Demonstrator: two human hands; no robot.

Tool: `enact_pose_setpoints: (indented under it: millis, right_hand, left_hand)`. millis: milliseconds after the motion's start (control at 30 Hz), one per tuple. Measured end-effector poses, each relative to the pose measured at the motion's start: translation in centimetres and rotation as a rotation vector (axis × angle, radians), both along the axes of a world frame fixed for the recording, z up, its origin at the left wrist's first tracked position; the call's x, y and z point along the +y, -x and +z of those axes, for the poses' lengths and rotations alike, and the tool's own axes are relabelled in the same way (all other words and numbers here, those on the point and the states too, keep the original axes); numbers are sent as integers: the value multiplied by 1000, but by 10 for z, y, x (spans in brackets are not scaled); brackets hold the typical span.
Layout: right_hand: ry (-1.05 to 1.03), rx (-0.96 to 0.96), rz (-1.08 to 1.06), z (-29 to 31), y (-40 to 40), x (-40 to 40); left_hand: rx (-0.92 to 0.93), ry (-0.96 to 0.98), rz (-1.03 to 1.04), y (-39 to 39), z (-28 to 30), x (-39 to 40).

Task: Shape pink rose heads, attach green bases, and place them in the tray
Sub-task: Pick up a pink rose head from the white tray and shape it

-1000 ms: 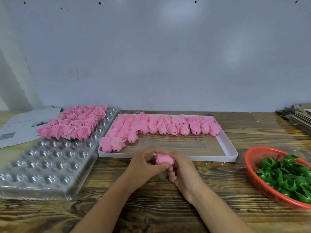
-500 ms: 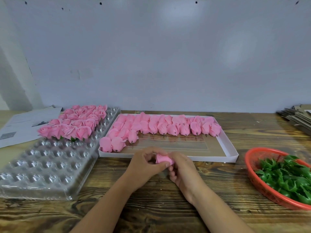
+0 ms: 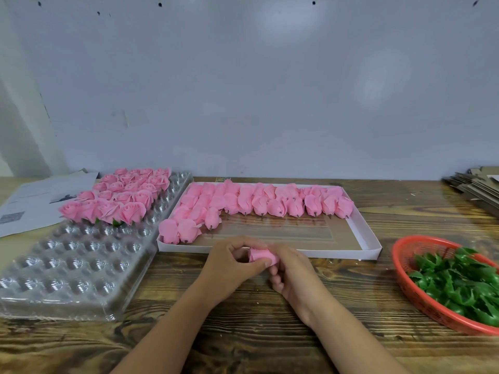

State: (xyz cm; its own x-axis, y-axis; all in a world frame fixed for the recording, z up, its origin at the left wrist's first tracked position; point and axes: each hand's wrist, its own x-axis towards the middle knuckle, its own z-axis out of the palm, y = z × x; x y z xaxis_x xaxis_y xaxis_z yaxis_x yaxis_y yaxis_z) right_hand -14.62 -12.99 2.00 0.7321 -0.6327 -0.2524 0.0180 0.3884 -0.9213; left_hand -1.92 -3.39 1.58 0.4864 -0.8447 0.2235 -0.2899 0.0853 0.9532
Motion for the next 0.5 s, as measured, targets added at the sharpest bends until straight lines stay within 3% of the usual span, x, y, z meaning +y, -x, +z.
enact_pose_setpoints:
  millis: [500]
  right_hand:
    - [-59,-17,-14,5,3,-4]
  left_hand:
    - [140,84,40,-2,0,-2]
